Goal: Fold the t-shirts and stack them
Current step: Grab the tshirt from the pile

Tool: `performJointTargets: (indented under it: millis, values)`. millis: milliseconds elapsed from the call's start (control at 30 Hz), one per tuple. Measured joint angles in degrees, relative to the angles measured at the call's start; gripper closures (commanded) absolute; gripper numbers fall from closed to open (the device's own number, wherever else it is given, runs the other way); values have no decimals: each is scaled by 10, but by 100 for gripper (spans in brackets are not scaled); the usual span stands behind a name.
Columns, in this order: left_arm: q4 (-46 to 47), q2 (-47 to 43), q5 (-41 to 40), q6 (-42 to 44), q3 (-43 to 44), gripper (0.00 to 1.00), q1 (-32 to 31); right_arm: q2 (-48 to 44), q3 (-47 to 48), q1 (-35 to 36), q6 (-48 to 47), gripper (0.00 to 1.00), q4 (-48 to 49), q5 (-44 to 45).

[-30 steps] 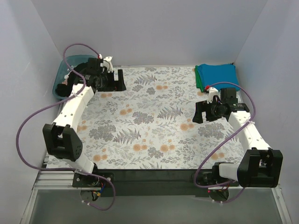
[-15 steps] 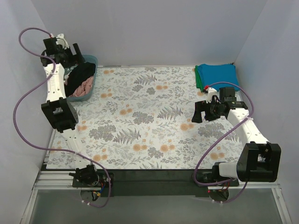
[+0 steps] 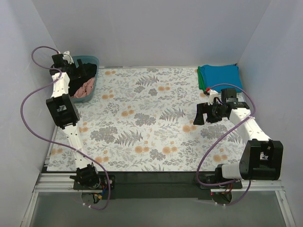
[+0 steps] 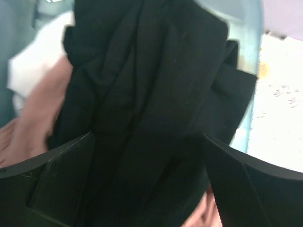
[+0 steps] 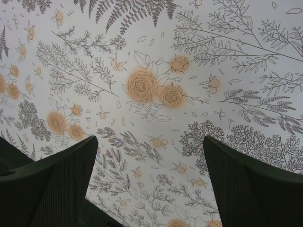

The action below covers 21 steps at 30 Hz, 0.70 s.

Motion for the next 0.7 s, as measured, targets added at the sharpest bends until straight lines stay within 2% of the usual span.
performJointTargets:
  millis: [33, 67, 133, 167, 200, 267, 300, 333, 533, 700]
  values:
    - [1, 6, 0, 0, -1, 11, -2, 2, 0, 0, 0, 2, 0, 0]
    - [3, 12, 0, 1, -1, 21, -2, 4, 0, 0, 0, 2, 0, -1]
    - [10, 20, 0, 0, -2, 31, -3, 10, 0, 0, 0, 2, 0, -1]
    - [11, 21, 0, 0, -2, 45, -3, 12, 0, 0, 0, 2, 0, -2]
    - [11, 21, 0, 1, -2, 51, -3, 14, 0, 0, 0, 2, 0, -3]
    - [17, 20, 2, 0, -1, 73, -3, 17, 0, 0, 0, 2, 0, -3]
    - [18, 20, 3, 0, -1, 95, -4, 17, 0, 0, 0, 2, 0, -3]
    - [17, 20, 2, 1, 0, 100, -4, 17, 0, 0, 0, 2, 0, -3]
    - [17, 13, 2, 0, 12, 100, -3, 17, 0, 0, -1, 2, 0, -4]
    - [49, -28, 2, -16, 12, 100, 0, 11, 0, 0, -1, 2, 0, -4]
